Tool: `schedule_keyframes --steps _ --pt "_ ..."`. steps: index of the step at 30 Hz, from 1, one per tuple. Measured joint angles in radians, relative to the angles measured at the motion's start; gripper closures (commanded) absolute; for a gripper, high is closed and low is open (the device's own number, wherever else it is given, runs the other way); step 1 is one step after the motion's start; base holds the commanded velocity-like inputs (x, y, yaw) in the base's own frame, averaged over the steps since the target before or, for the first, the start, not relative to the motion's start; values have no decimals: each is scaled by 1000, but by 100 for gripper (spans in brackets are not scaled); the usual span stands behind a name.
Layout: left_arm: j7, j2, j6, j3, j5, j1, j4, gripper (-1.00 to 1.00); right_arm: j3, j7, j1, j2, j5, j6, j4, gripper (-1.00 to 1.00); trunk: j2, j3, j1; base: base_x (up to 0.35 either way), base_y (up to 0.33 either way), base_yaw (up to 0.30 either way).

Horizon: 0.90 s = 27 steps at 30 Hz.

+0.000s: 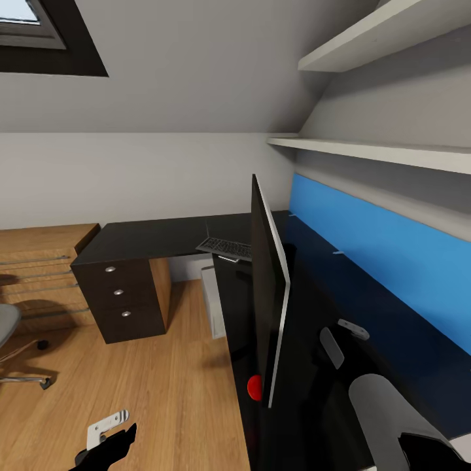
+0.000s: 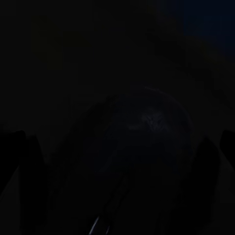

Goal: In the bedroom, organize the workspace by keeping the computer under the desk, ensuring the monitor is on the desk, placing the keyboard on the desk next to the monitor, placing the mouse on the desk next to the keyboard, moving the folder from the swivel chair onto the desk next to the mouse, stacking the notebook on top of the folder with the pen on top of the notebook, and positioning the swivel chair next to the desk.

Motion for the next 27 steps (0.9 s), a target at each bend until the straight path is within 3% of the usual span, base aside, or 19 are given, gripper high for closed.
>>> schedule_keyframes --steps 4,5,27 --pt "0 0 0 0 0 0 0 -100 0 0 0 0 0 0 0 -100 0 0 0 0 0 0" --pt "0 0 0 0 0 0 0 -100 0 -1 0 0 0 0 0 100 0 0 0 0 0 0" --pt "-1 0 -1 0 0 0 0 -100 0 -1 0 0 11 7 -1 100 0 0 0 0 0 0"
